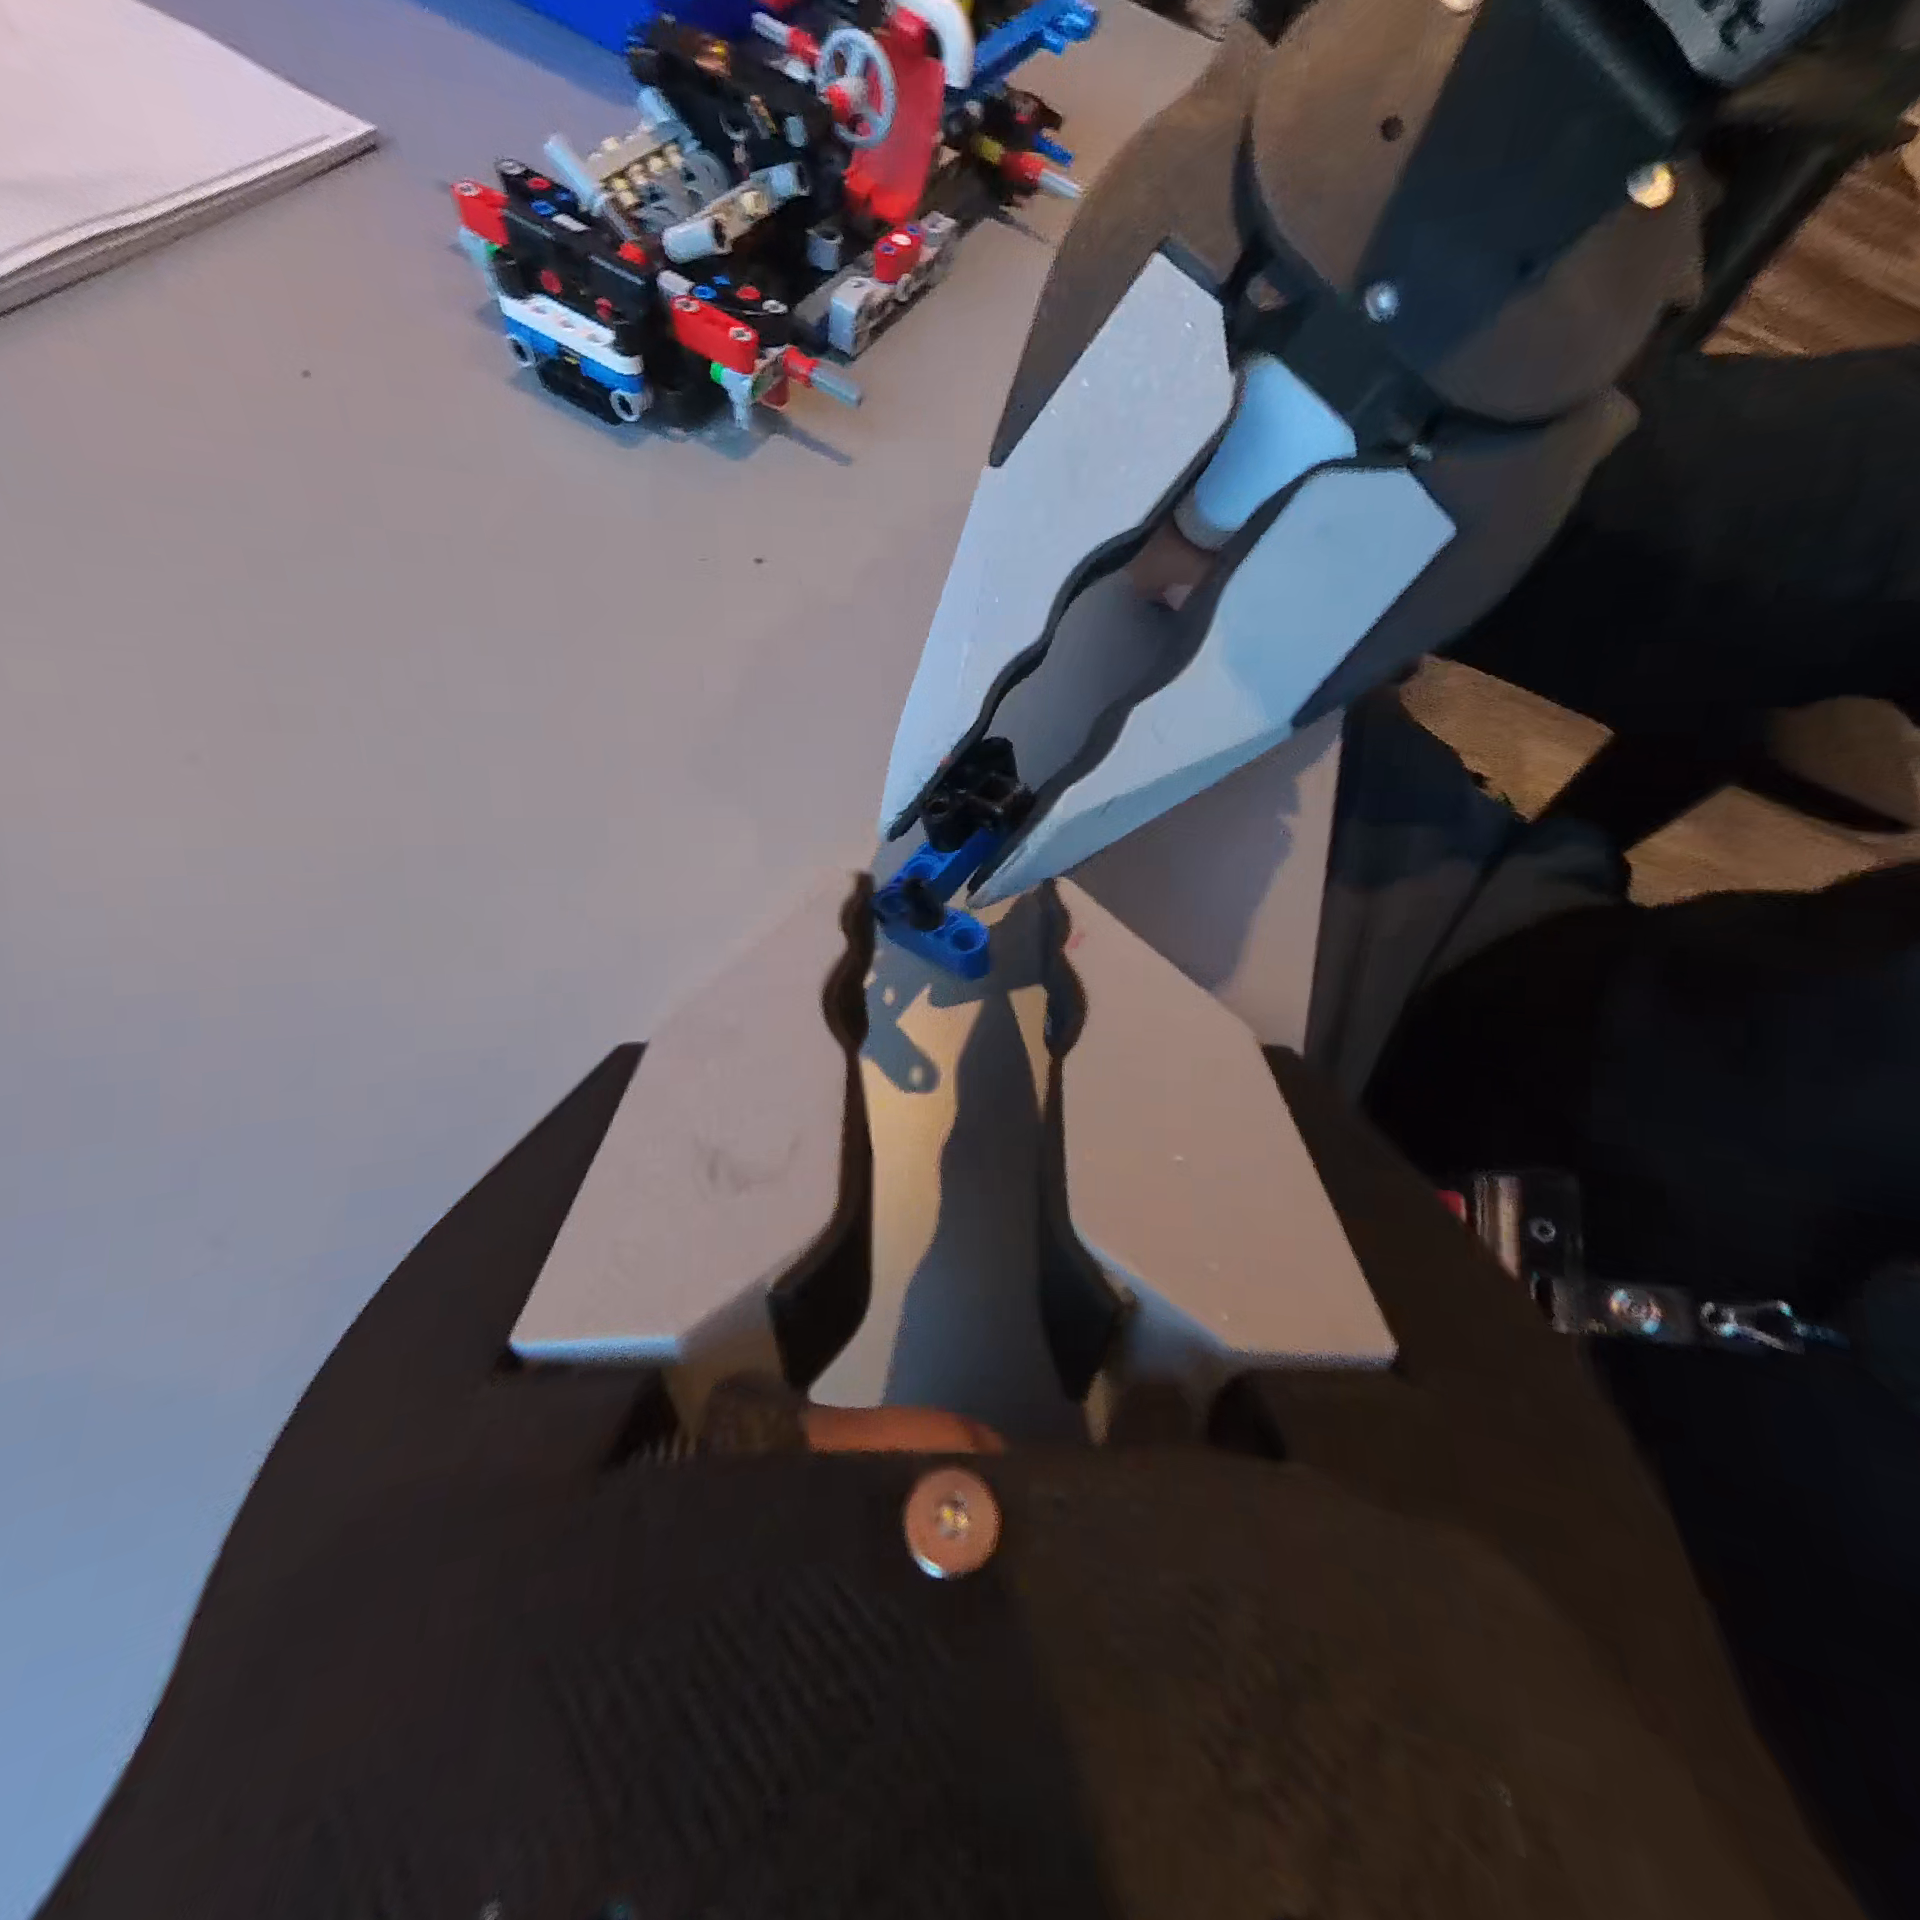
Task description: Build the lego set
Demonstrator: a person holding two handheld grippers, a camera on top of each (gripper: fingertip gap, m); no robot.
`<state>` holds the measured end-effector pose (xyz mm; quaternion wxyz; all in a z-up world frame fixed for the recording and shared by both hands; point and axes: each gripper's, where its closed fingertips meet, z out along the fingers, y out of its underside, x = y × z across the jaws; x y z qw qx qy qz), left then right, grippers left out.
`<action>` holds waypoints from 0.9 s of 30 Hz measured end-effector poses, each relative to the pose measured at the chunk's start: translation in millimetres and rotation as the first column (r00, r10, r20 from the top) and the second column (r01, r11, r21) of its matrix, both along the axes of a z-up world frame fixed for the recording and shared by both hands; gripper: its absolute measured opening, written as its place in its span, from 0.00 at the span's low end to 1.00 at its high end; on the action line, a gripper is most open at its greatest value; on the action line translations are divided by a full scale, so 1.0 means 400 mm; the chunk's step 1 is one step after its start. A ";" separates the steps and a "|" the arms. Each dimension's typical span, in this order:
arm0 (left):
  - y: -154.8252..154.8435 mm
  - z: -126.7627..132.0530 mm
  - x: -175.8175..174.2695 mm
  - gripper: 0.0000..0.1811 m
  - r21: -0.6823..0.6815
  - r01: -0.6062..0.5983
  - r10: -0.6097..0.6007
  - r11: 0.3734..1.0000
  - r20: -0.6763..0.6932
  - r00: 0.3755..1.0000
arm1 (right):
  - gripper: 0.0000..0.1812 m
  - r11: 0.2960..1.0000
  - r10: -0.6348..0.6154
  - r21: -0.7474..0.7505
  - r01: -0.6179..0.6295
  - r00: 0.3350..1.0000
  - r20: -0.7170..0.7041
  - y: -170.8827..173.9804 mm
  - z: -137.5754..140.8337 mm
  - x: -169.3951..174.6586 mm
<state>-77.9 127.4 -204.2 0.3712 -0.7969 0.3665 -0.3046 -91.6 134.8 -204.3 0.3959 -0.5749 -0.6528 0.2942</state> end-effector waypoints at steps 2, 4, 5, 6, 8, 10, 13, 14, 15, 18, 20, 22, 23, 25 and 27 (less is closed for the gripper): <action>-0.012 0.010 0.009 0.12 -0.018 0.064 -0.063 0.998 0.052 0.997 | 0.06 0.998 0.033 -0.046 -0.034 0.999 -0.026 -0.011 0.009 0.014; -0.019 0.025 0.018 0.12 -0.031 0.112 -0.108 0.993 0.111 0.988 | 0.06 0.994 0.064 -0.082 -0.069 0.996 -0.068 -0.022 0.025 0.021; -0.020 0.027 0.021 0.12 -0.049 0.124 -0.117 0.991 0.128 0.985 | 0.06 0.992 0.074 -0.100 -0.082 0.994 -0.075 -0.023 0.027 0.024; -0.018 0.025 0.023 0.12 -0.073 0.129 -0.118 0.989 0.138 0.983 | 0.07 0.989 0.081 -0.122 -0.090 0.994 -0.071 -0.022 0.026 0.026; -0.010 0.025 0.026 0.12 -0.101 0.118 -0.101 0.988 0.157 0.982 | 0.07 0.982 0.088 -0.159 -0.098 0.994 -0.069 -0.015 0.025 0.030; 0.009 0.022 0.026 0.11 -0.149 0.064 -0.036 0.987 0.182 0.983 | 0.07 0.977 0.059 -0.199 -0.072 0.996 -0.072 0.004 0.027 0.030; 0.026 0.011 0.032 0.11 -0.141 -0.008 0.029 0.990 0.144 0.989 | 0.07 0.962 0.017 -0.267 -0.051 0.992 -0.129 0.023 0.050 0.026; 0.033 0.002 0.032 0.10 -0.115 -0.041 0.052 0.993 0.097 0.994 | 0.07 0.952 0.000 -0.303 -0.037 0.993 -0.121 0.028 0.048 0.024; 0.039 -0.004 0.031 0.10 -0.078 -0.070 0.074 0.994 0.051 0.996 | 0.07 0.938 -0.016 -0.347 -0.024 0.993 -0.113 0.032 0.046 0.020; 0.057 -0.004 0.024 0.10 0.073 -0.146 0.150 0.987 -0.052 0.987 | 0.06 0.871 -0.050 -0.490 -0.025 0.989 -0.140 0.039 0.058 0.007; 0.065 -0.002 0.015 0.10 0.116 -0.182 0.192 0.976 -0.077 0.978 | 0.06 0.822 -0.088 -0.569 -0.011 0.986 -0.145 0.046 0.060 -0.001; 0.073 -0.005 0.007 0.10 0.114 -0.210 0.220 0.971 -0.084 0.972 | 0.06 0.803 -0.131 -0.595 0.021 0.981 -0.142 0.055 0.059 -0.011; 0.077 -0.008 0.003 0.10 0.108 -0.219 0.229 0.970 -0.089 0.969 | 0.06 0.794 -0.153 -0.606 0.041 0.979 -0.134 0.060 0.056 -0.015; 0.086 -0.010 -0.002 0.10 0.096 -0.237 0.245 0.967 -0.085 0.966 | 0.06 0.761 -0.198 -0.645 0.068 0.972 -0.131 0.071 0.055 -0.023; 0.094 -0.012 -0.007 0.10 0.047 -0.254 0.257 0.966 -0.057 0.965 | 0.06 0.705 -0.233 -0.705 0.074 0.964 -0.132 0.080 0.054 -0.028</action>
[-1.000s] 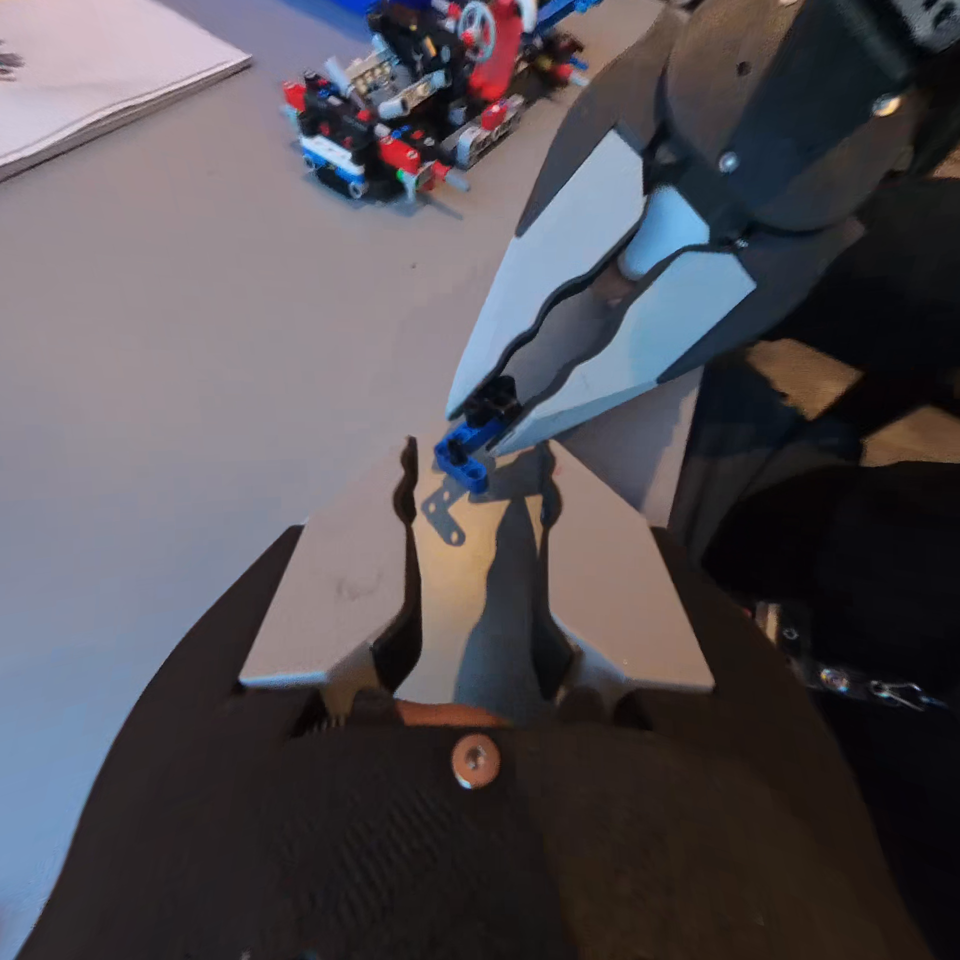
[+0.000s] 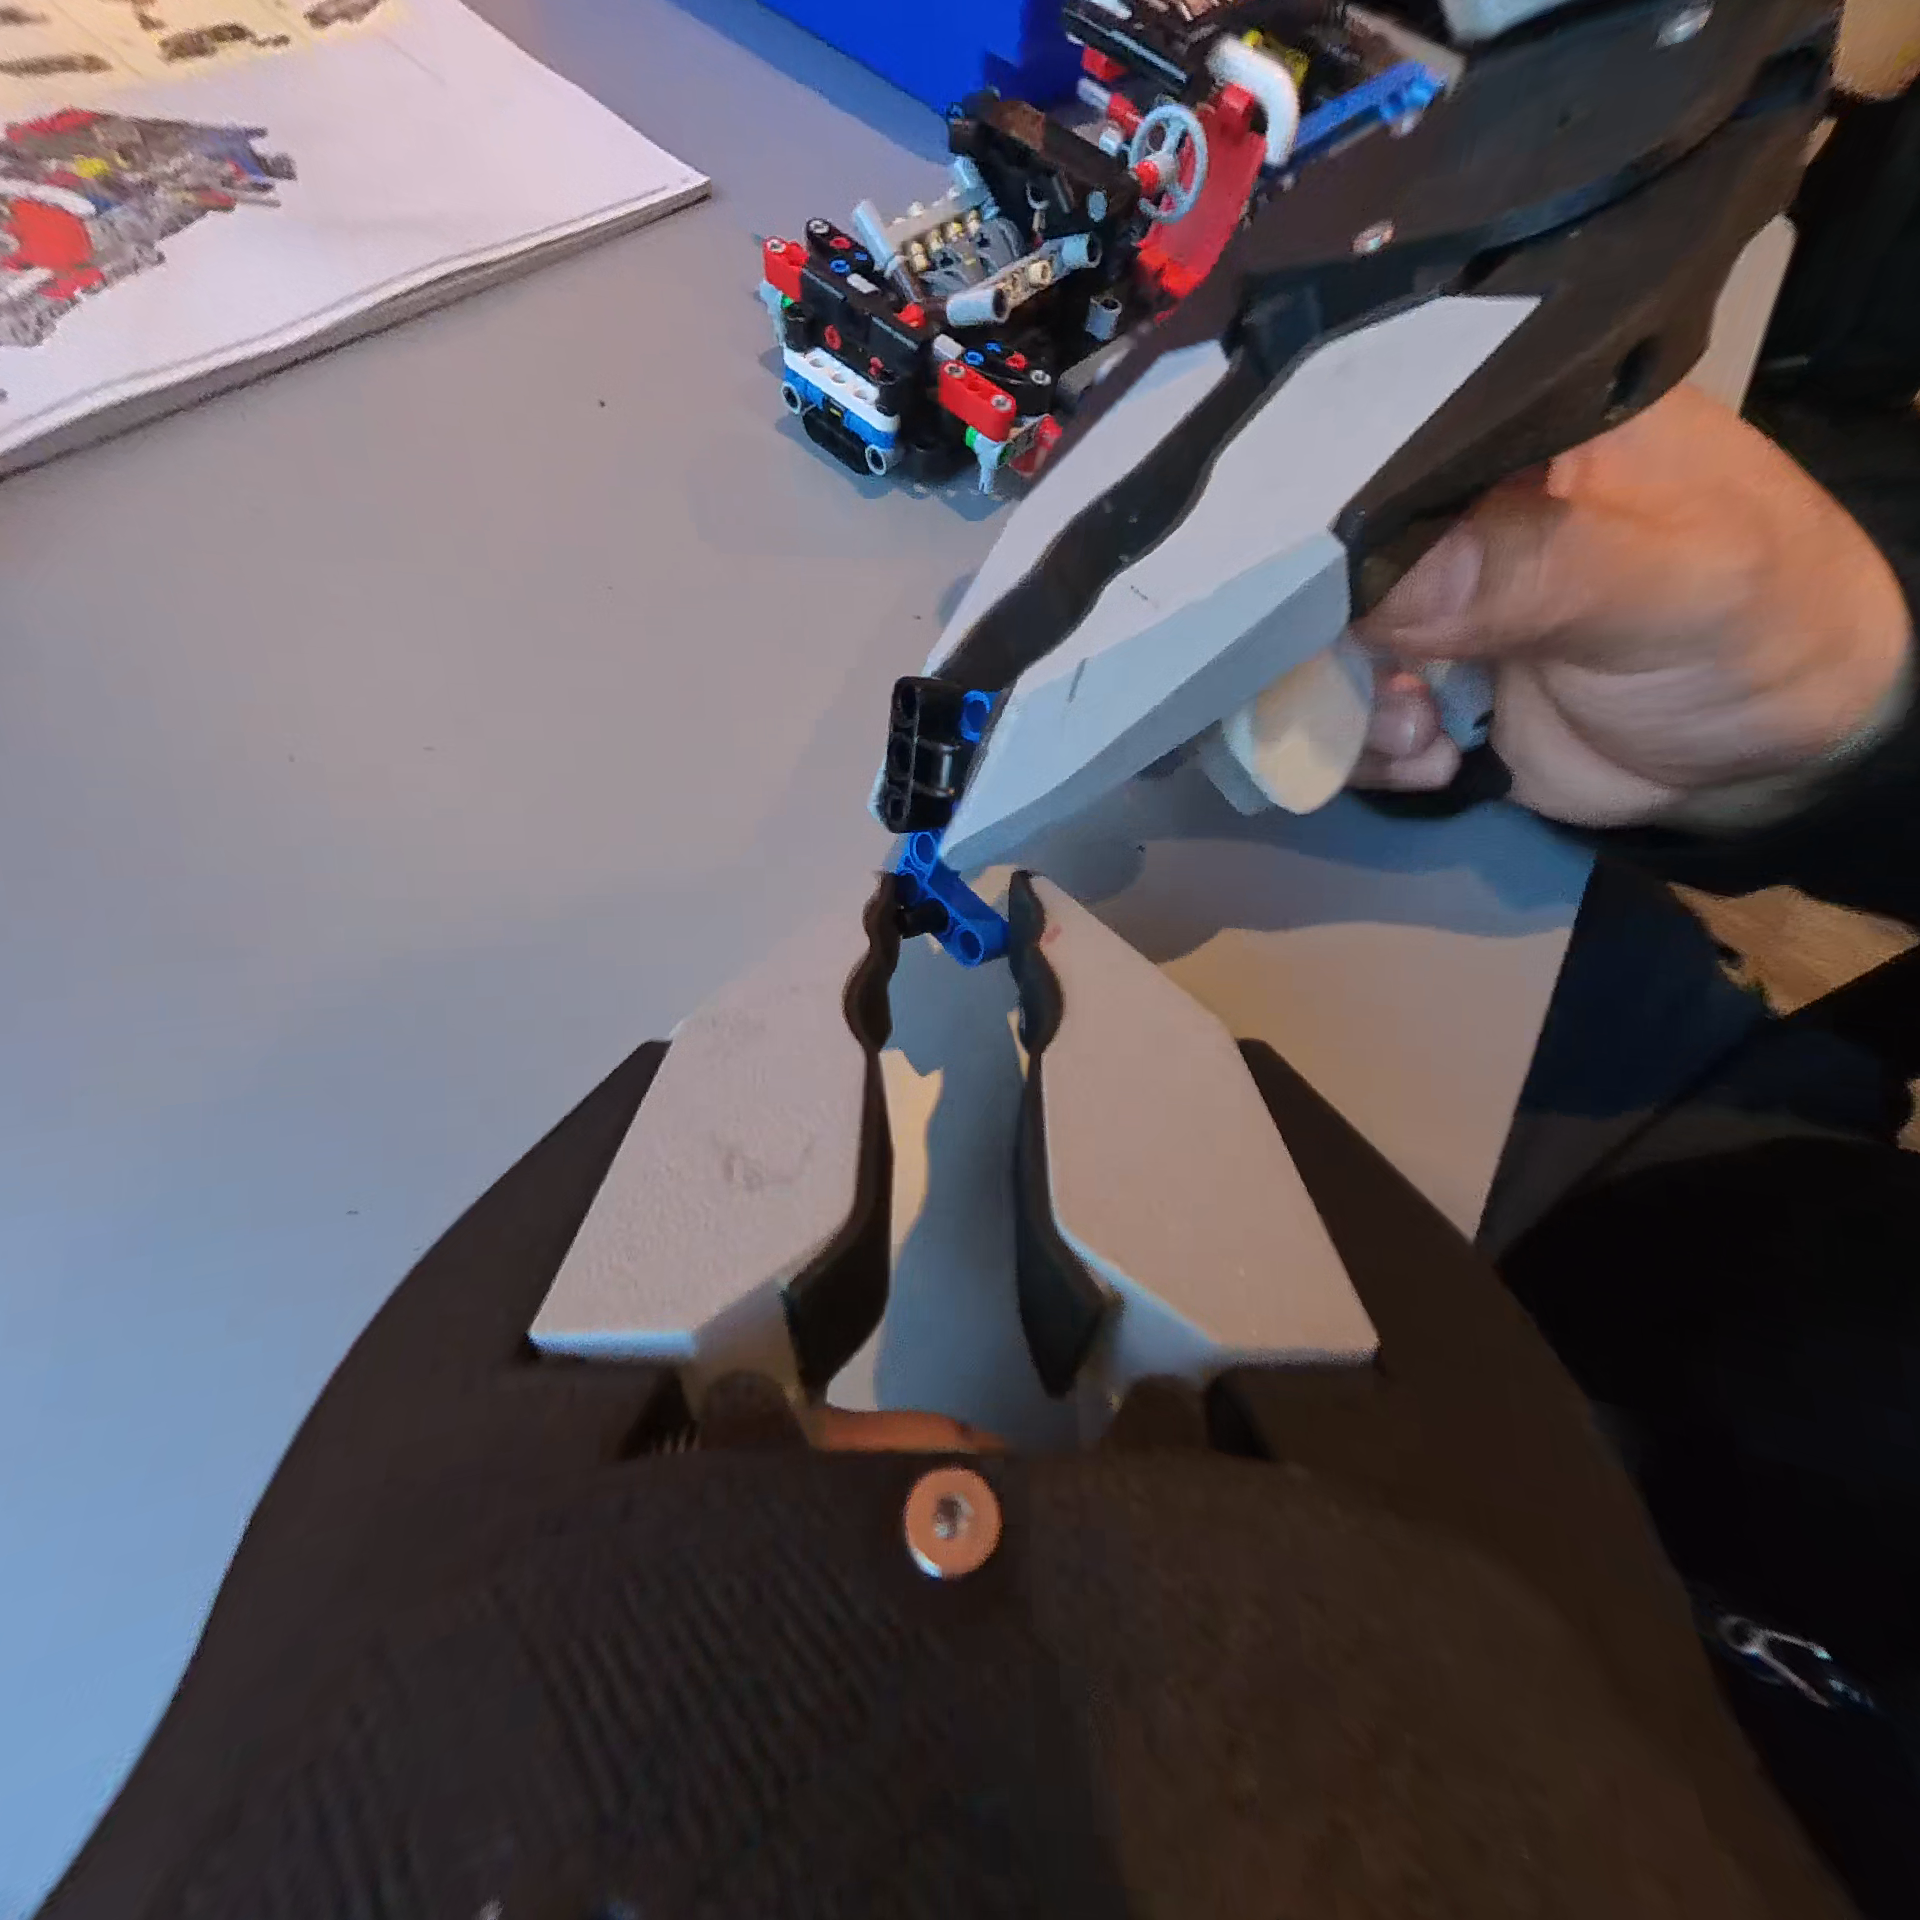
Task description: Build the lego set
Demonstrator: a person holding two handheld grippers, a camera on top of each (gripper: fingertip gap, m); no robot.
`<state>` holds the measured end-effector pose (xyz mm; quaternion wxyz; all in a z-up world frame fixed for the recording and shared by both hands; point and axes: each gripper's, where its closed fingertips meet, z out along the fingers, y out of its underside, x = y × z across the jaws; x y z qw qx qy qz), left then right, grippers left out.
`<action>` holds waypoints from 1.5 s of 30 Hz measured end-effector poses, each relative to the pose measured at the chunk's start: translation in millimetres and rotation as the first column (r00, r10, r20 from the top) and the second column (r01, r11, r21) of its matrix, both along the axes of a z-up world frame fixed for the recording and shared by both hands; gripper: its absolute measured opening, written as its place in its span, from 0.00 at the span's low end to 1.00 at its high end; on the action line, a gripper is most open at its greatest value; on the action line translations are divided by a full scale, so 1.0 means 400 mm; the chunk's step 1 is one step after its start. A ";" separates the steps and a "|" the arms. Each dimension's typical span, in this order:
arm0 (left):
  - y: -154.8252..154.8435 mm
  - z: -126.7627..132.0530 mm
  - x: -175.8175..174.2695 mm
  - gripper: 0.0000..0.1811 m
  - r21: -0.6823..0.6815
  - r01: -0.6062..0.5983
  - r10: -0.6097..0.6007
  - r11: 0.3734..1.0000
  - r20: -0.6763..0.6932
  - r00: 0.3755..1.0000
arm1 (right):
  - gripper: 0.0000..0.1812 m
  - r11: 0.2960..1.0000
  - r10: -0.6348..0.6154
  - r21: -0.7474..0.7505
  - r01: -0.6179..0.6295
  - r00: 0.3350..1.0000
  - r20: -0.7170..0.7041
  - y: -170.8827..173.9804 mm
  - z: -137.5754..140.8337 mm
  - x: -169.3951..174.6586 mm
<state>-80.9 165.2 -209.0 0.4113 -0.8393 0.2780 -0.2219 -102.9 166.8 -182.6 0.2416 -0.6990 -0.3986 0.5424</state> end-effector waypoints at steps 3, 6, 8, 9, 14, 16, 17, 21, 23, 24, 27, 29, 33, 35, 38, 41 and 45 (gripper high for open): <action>0.000 0.007 0.000 0.10 -0.072 0.014 -0.006 0.997 0.113 0.994 | 0.06 0.995 0.004 -0.102 -0.009 0.999 -0.045 0.005 0.005 0.002; -0.002 -0.014 -0.019 0.09 -0.174 0.007 0.019 0.985 0.143 0.990 | 0.07 0.998 0.027 -0.055 -0.034 0.992 -0.124 0.001 0.038 0.020; 0.001 -0.017 -0.027 0.09 -0.173 0.001 0.022 0.985 0.131 0.991 | 0.06 0.997 0.018 0.081 -0.013 0.998 -0.055 0.016 0.026 0.041; -0.003 -0.025 -0.029 0.09 -0.176 0.012 0.006 0.984 0.100 0.995 | 0.06 0.986 0.022 0.165 -0.022 1.000 0.000 0.019 0.014 0.049; -0.046 -0.050 0.000 0.09 -0.283 0.143 -0.131 0.948 0.059 0.990 | 0.16 0.774 0.025 0.603 -0.193 0.961 0.276 0.006 -0.025 0.054; -0.056 -0.050 0.005 0.09 -0.316 0.182 -0.176 0.931 0.046 0.983 | 0.16 0.672 0.049 0.680 -0.293 0.934 0.353 -0.012 -0.037 0.044; -0.060 -0.050 0.006 0.09 -0.324 0.197 -0.199 0.925 0.029 0.980 | 0.13 0.647 0.070 0.688 -0.329 0.924 0.376 -0.022 -0.042 0.039; -0.055 -0.047 -0.011 0.10 -0.270 0.185 -0.219 0.945 -0.100 0.971 | 0.11 0.737 0.105 0.599 -0.312 0.929 0.355 -0.021 -0.049 0.036; -0.043 -0.037 -0.014 0.10 -0.186 0.168 -0.193 0.968 -0.130 0.972 | 0.09 0.830 0.094 0.502 -0.243 0.948 0.303 -0.009 -0.050 0.042; -0.036 -0.028 -0.014 0.10 -0.127 0.155 -0.172 0.980 -0.138 0.975 | 0.09 0.870 0.090 0.447 -0.209 0.958 0.273 -0.005 -0.050 0.045; -0.020 0.004 -0.013 0.13 0.094 0.131 -0.112 0.987 -0.188 0.976 | 0.09 0.948 0.094 0.282 -0.147 0.977 0.193 -0.005 -0.049 0.053; -0.015 0.014 -0.013 0.13 0.233 0.151 -0.081 0.961 -0.285 0.955 | 0.09 0.971 0.104 0.197 -0.134 0.982 0.157 -0.007 -0.041 0.056; -0.001 0.010 -0.015 0.09 0.395 0.230 -0.004 0.889 -0.496 0.868 | 0.09 0.992 0.116 0.041 -0.122 0.987 0.114 -0.012 -0.037 0.055; -0.003 0.014 -0.011 0.09 0.427 0.267 -0.011 0.864 -0.513 0.858 | 0.09 0.993 0.114 -0.011 -0.114 0.989 0.099 -0.013 -0.036 0.057; -0.014 0.020 -0.001 0.09 0.432 0.288 -0.071 0.854 -0.453 0.889 | 0.09 0.990 0.133 -0.060 -0.130 0.989 0.063 -0.023 -0.028 0.064; -0.018 0.027 -0.003 0.08 0.431 0.295 -0.110 0.853 -0.403 0.909 | 0.07 0.978 0.186 -0.092 -0.188 0.982 -0.033 -0.040 0.007 0.074; -0.013 0.025 -0.009 0.08 0.437 0.313 -0.097 0.843 -0.448 0.889 | 0.09 0.979 0.173 -0.102 -0.176 0.984 -0.045 -0.026 0.011 0.077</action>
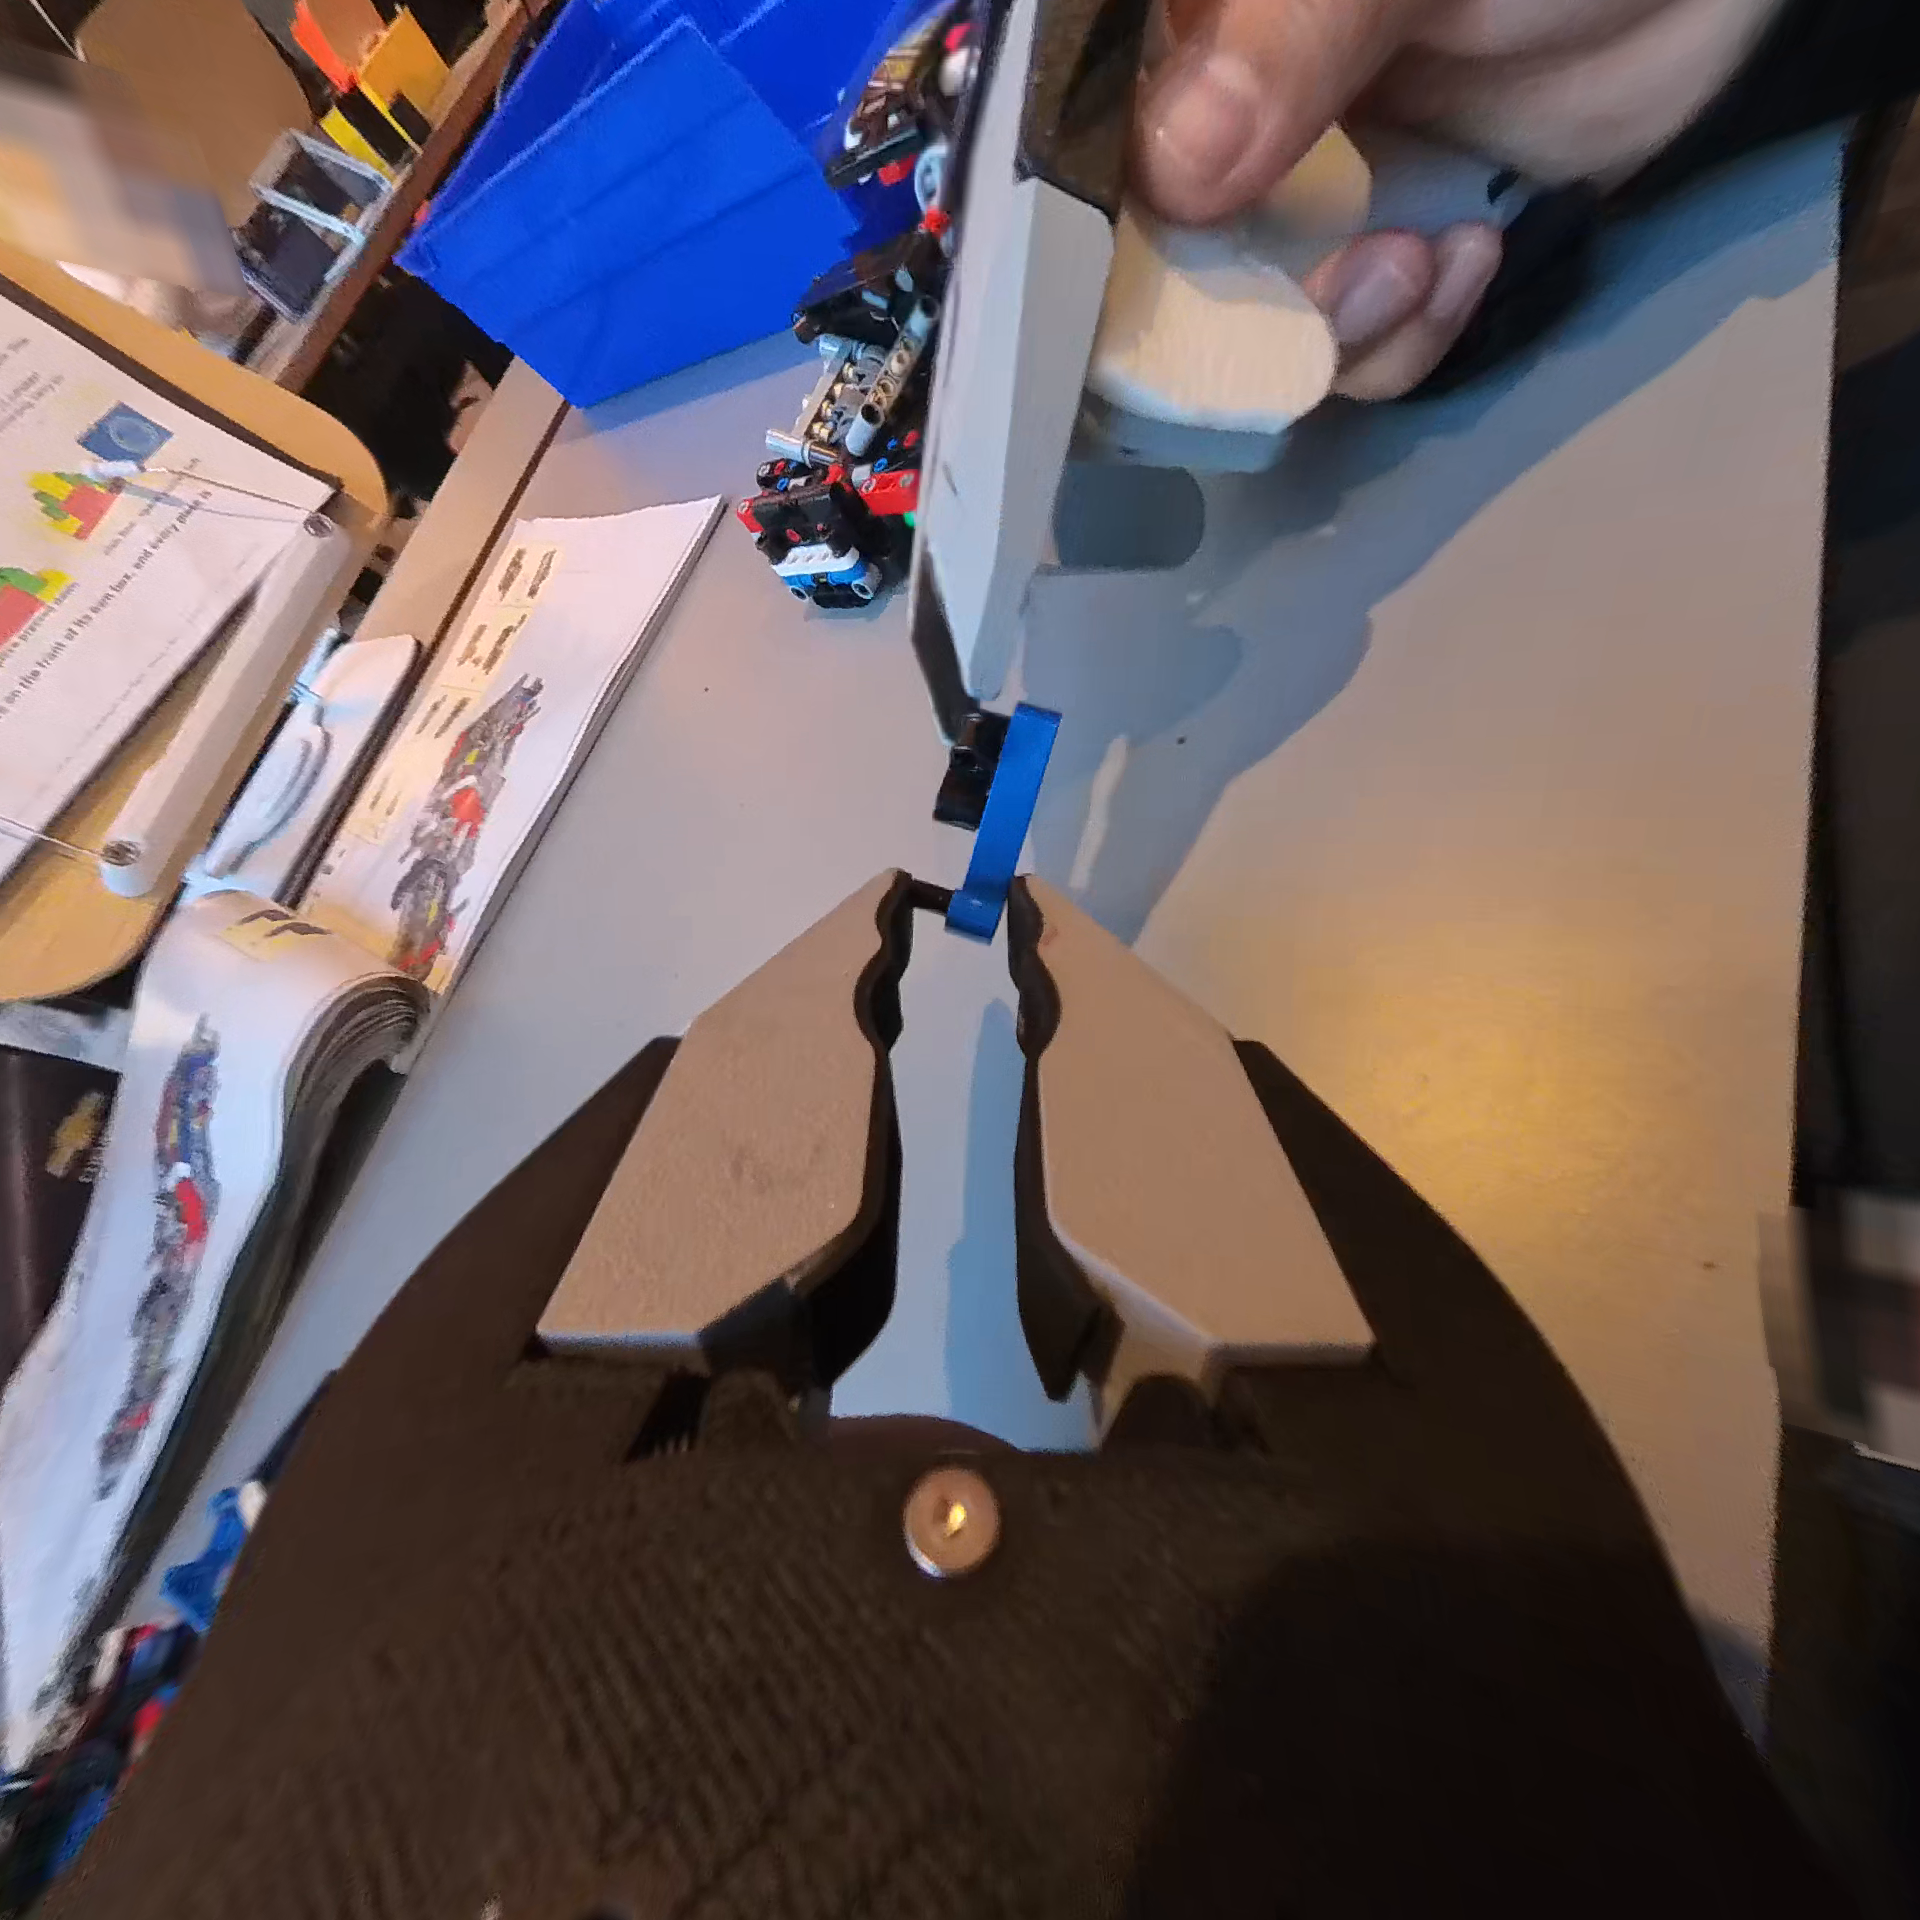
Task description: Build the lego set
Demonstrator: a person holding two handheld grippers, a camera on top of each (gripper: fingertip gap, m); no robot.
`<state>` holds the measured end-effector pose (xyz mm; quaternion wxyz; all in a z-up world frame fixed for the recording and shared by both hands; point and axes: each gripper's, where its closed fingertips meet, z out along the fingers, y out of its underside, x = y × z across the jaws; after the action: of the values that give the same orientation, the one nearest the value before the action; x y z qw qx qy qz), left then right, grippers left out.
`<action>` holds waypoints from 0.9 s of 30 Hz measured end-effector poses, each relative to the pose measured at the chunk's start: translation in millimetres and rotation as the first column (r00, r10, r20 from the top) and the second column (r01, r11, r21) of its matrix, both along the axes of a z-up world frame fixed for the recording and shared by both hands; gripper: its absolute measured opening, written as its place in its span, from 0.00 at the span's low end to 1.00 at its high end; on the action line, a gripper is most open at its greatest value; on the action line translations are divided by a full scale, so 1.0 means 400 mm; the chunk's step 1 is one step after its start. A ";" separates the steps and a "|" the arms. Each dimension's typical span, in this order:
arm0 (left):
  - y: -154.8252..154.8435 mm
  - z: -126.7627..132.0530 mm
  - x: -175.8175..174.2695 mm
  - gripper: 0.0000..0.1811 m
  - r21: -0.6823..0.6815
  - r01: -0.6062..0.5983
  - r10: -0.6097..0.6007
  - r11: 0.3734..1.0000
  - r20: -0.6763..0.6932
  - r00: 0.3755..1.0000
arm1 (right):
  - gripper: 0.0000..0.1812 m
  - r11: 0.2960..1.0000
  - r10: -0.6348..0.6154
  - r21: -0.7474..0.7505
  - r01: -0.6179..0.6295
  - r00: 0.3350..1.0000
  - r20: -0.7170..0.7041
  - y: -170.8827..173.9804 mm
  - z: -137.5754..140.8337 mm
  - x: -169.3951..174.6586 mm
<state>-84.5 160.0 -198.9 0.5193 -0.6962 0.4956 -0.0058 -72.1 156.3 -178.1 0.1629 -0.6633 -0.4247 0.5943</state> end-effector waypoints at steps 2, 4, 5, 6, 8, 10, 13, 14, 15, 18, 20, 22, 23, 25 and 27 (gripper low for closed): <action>-0.004 -0.002 0.004 0.08 0.041 0.020 -0.018 0.999 -0.043 0.999 | 0.11 0.999 -0.002 0.032 0.001 1.000 0.015 0.005 0.001 0.001; -0.013 -0.002 0.014 0.08 0.061 0.047 -0.044 0.997 -0.053 0.998 | 0.14 0.999 0.019 0.048 -0.019 1.000 0.010 0.002 0.009 0.000; -0.018 0.001 0.019 0.08 0.072 0.065 -0.061 0.995 -0.051 0.997 | 0.15 0.998 0.036 0.050 -0.036 0.999 0.008 -0.003 0.013 0.000; -0.026 0.006 0.026 0.08 0.090 0.093 -0.089 0.992 -0.044 0.995 | 0.16 0.997 0.055 0.053 -0.055 0.998 0.010 -0.007 0.015 0.002; -0.030 0.015 0.025 0.09 0.114 0.107 -0.102 0.988 -0.046 0.994 | 0.16 0.994 0.095 0.061 -0.096 0.995 0.009 -0.022 0.020 0.006; -0.039 0.026 0.026 0.08 0.132 0.138 -0.135 0.982 -0.037 0.990 | 0.15 0.988 0.136 0.066 -0.138 0.990 0.036 -0.039 0.015 0.009; -0.066 0.034 0.034 0.08 0.142 0.217 -0.214 0.966 -0.040 0.976 | 0.13 0.978 0.190 0.072 -0.193 0.980 0.050 -0.066 0.015 0.012; -0.078 0.038 0.038 0.08 0.131 0.248 -0.248 0.960 -0.019 0.969 | 0.06 0.971 0.231 0.063 -0.231 0.973 0.016 -0.084 0.029 0.015; -0.090 0.048 0.042 0.08 0.118 0.275 -0.280 0.954 0.028 0.960 | 0.05 0.963 0.264 0.054 -0.263 0.964 -0.023 -0.101 0.045 0.019; -0.113 0.086 0.038 0.08 0.071 0.332 -0.340 0.941 0.187 0.922 | 0.07 0.948 0.319 0.042 -0.316 0.941 -0.116 -0.126 0.085 0.033; -0.116 0.114 0.027 0.08 0.072 0.336 -0.343 0.939 0.256 0.904 | 0.09 0.944 0.329 0.049 -0.326 0.935 -0.132 -0.132 0.098 0.043; -0.121 0.130 0.023 0.08 0.082 0.339 -0.349 0.937 0.265 0.899 | 0.12 0.947 0.319 0.065 -0.313 0.939 -0.129 -0.132 0.106 0.043; -0.124 0.132 0.024 0.08 0.089 0.339 -0.351 0.936 0.248 0.903 | 0.13 0.948 0.317 0.069 -0.310 0.938 -0.137 -0.134 0.114 0.041; -0.134 0.133 0.035 0.08 0.104 0.352 -0.367 0.930 0.214 0.905 | 0.13 0.946 0.323 0.075 -0.315 0.936 -0.143 -0.141 0.125 0.037; -0.147 0.141 0.050 0.08 0.123 0.367 -0.385 0.922 0.203 0.900 | 0.11 0.941 0.335 0.098 -0.325 0.934 -0.125 -0.148 0.121 0.033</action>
<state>-64.4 101.0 -142.5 0.5888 -0.5605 0.5589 -0.1639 -59.1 96.9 -129.7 0.1150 -0.5327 -0.5397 0.6417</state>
